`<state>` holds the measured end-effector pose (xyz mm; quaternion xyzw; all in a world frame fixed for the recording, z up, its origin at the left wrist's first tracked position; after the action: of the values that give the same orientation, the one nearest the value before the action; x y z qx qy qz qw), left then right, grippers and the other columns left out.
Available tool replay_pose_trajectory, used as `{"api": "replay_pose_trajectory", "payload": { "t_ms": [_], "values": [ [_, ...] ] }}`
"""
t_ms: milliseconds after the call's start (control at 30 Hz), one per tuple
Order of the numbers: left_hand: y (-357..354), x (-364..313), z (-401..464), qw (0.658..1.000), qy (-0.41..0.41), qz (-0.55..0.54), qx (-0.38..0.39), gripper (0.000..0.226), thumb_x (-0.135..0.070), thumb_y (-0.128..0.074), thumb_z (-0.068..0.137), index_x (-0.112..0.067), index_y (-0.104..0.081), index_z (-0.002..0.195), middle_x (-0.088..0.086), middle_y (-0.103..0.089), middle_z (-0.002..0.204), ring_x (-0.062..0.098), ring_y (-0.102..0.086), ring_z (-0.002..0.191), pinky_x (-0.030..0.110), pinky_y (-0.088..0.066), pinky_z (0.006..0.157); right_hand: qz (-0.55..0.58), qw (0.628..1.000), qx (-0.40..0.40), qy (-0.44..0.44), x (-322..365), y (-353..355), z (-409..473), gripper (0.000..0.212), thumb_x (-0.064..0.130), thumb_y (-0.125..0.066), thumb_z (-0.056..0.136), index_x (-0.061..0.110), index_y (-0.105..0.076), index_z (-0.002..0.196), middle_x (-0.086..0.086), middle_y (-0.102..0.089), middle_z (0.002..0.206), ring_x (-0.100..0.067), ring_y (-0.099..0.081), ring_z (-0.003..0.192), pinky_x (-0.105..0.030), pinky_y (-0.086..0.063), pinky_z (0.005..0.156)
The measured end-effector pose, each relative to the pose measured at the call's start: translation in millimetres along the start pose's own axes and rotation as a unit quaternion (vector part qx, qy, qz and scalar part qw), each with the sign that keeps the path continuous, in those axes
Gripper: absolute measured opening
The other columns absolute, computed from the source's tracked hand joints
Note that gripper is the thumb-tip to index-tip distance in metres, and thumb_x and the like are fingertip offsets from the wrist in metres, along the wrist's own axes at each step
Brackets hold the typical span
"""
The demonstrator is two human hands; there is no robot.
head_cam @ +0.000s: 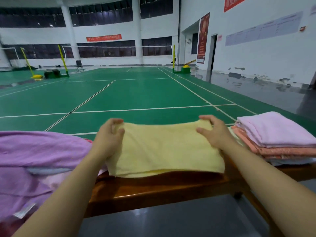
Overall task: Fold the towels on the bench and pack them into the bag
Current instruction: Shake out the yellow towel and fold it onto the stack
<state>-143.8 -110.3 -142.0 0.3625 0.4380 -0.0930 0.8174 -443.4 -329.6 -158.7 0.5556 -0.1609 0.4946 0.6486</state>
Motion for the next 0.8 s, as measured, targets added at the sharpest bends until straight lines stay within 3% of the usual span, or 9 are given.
{"api": "replay_pose_trajectory", "payload": {
  "t_ms": [100,200,333,367,433,500,567,700,800],
  "values": [
    [-28.6,34.8,-6.8,0.994,0.044,0.066,0.072,0.036,-0.014,-0.061,0.097,-0.02,-0.06,0.132,0.008,-0.064,0.13,0.023,-0.065,0.099,0.033,-0.049,0.093,-0.074,0.993,0.085,-0.04,-37.1,-32.7,-3.3,0.052,0.024,-0.08,0.086,0.025,-0.059,0.133,0.002,-0.061,0.131,-0.019,-0.057,0.122,-0.028,-0.044,0.095],
    [-34.7,38.3,0.4,0.983,0.015,0.166,0.082,0.046,-0.024,-0.063,0.094,-0.021,-0.055,0.14,0.01,-0.06,0.137,0.031,-0.056,0.123,0.038,-0.042,0.105,-0.141,0.988,0.047,-0.048,-43.7,-34.9,-1.5,0.042,0.031,-0.077,0.088,0.026,-0.06,0.126,0.004,-0.064,0.123,-0.015,-0.061,0.106,-0.031,-0.05,0.089],
    [-16.1,5.3,-3.6,0.91,-0.015,0.411,-0.059,0.045,-0.044,-0.064,0.091,-0.02,-0.059,0.129,0.018,-0.053,0.121,0.04,-0.047,0.112,0.047,-0.041,0.094,-0.251,0.967,-0.031,0.019,-18.3,-36.8,1.9,0.026,0.044,-0.062,0.095,0.029,-0.059,0.117,0.007,-0.055,0.12,-0.015,-0.056,0.108,-0.036,-0.048,0.092],
    [-17.3,-9.3,-10.9,0.91,-0.043,0.405,-0.084,0.045,-0.044,-0.066,0.09,-0.017,-0.06,0.127,0.018,-0.05,0.119,0.038,-0.046,0.11,0.047,-0.041,0.093,-0.205,0.978,-0.022,0.041,-10.0,-42.1,2.0,0.023,0.045,-0.058,0.098,0.028,-0.06,0.114,0.008,-0.056,0.119,-0.014,-0.056,0.109,-0.036,-0.047,0.092],
    [-39.8,-32.2,-28.4,0.946,-0.08,0.313,-0.027,0.046,-0.044,-0.061,0.095,-0.016,-0.057,0.131,0.016,-0.049,0.122,0.037,-0.045,0.115,0.047,-0.04,0.098,-0.119,0.988,0.063,0.07,4.2,-60.3,-0.8,0.024,0.045,-0.053,0.101,0.027,-0.062,0.115,0.01,-0.06,0.122,-0.012,-0.056,0.113,-0.037,-0.046,0.098],
    [-78.9,-38.8,-51.9,0.967,-0.037,0.236,0.091,0.05,-0.049,-0.05,0.099,-0.02,-0.048,0.139,0.014,-0.045,0.135,0.034,-0.041,0.127,0.044,-0.035,0.107,-0.157,0.965,0.182,0.109,8.6,-83.6,-5.9,0.03,0.046,-0.048,0.103,0.029,-0.062,0.123,0.009,-0.059,0.135,-0.014,-0.051,0.127,-0.041,-0.037,0.112],
    [-110.9,-30.1,-78.4,0.955,0.013,0.255,0.149,0.057,-0.057,-0.039,0.1,-0.02,-0.04,0.144,0.012,-0.033,0.149,0.035,-0.032,0.136,0.047,-0.029,0.113,-0.229,0.932,0.248,0.134,-0.4,-98.7,-10.7,0.04,0.051,-0.038,0.105,0.032,-0.056,0.136,0.009,-0.048,0.151,-0.014,-0.036,0.144,-0.044,-0.018,0.123],
    [-133.7,-6.7,-91.3,0.925,0.056,0.333,0.176,0.077,-0.066,-0.013,0.099,-0.019,-0.014,0.16,0.017,-0.003,0.168,0.038,0.001,0.154,0.057,0.007,0.122,-0.25,0.93,0.254,0.089,-13.1,-96.4,-13.3,0.049,0.057,-0.028,0.105,0.038,-0.043,0.147,0.01,-0.037,0.159,-0.015,-0.024,0.151,-0.047,-0.006,0.125],
    [-136.3,1.1,-64.5,0.92,0.097,0.312,0.217,0.081,-0.074,-0.005,0.095,-0.027,-0.012,0.161,0.013,0.004,0.169,0.035,0.01,0.155,0.058,0.013,0.121,-0.289,0.921,0.254,0.055,-15.8,-93.5,-17.9,0.056,0.061,-0.021,0.104,0.039,-0.032,0.154,0.01,-0.022,0.166,-0.016,-0.013,0.155,-0.05,-0.003,0.125]
  ]
}}
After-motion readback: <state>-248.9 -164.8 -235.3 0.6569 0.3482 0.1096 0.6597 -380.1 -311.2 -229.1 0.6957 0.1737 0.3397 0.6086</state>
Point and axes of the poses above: each hand's wrist, its own z-axis towards the middle knuckle, its own y-axis out of the back of the hand, x = y × z, the point moved 5 cm from there along z, towards the middle knuckle
